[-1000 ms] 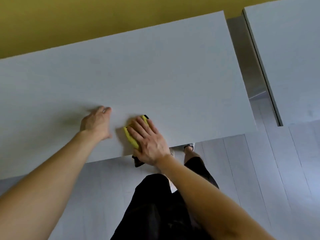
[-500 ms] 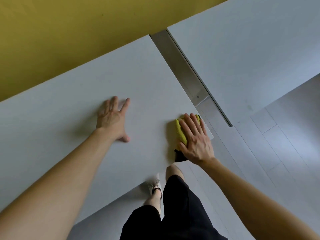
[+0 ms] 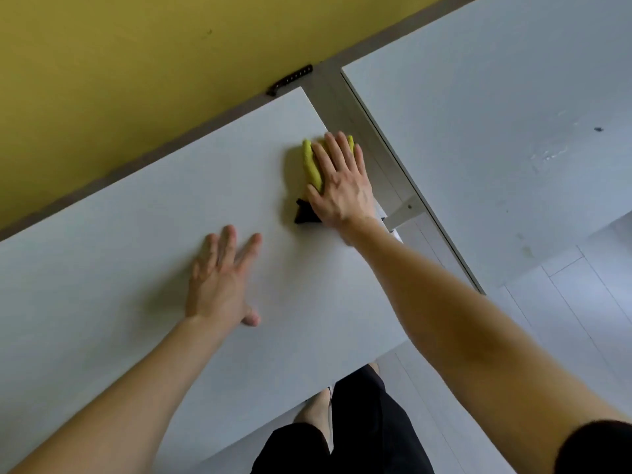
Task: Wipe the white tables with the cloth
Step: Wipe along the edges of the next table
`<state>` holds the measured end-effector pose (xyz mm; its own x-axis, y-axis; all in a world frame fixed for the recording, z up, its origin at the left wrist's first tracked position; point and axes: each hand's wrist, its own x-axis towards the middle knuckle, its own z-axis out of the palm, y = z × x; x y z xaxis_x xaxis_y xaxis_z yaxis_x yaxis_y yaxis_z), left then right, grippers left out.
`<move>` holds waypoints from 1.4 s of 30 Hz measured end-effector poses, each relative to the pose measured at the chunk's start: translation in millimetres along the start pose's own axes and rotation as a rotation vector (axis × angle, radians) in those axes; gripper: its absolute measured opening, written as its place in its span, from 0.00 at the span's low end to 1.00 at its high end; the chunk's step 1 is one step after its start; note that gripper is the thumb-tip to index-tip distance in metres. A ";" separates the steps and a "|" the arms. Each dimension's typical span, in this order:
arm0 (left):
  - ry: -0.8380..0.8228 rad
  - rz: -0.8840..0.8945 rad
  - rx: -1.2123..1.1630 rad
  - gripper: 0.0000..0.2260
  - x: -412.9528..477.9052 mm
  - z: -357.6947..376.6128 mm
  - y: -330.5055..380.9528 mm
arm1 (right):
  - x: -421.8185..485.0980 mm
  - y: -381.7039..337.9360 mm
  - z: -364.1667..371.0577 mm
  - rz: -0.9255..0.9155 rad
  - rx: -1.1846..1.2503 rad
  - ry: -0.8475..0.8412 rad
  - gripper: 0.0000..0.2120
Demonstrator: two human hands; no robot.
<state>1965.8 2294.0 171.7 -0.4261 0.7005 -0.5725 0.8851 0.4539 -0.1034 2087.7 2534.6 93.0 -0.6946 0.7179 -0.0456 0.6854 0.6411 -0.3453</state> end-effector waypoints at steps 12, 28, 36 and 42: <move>-0.032 -0.030 0.030 0.73 -0.6 -5.0 1.5 | -234.6 57.7 -31.5 0.049 -0.102 -0.171 0.52; -0.097 -0.007 -0.110 0.79 116.3 -84.9 13.3 | 22.8 15.6 -4.1 0.209 0.370 -0.086 0.49; -0.431 -0.026 -0.063 0.88 154.5 -90.7 22.8 | -25.9 17.0 -2.1 0.176 0.330 0.019 0.45; -0.448 -0.001 -0.110 0.86 155.3 -88.2 18.0 | 80.4 3.1 -5.6 0.309 0.568 -0.082 0.40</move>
<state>1899.0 2459.4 152.7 -0.2830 0.4036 -0.8701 0.8492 0.5270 -0.0317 2035.2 2595.8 93.5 -0.5138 0.8088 -0.2862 0.6500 0.1492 -0.7452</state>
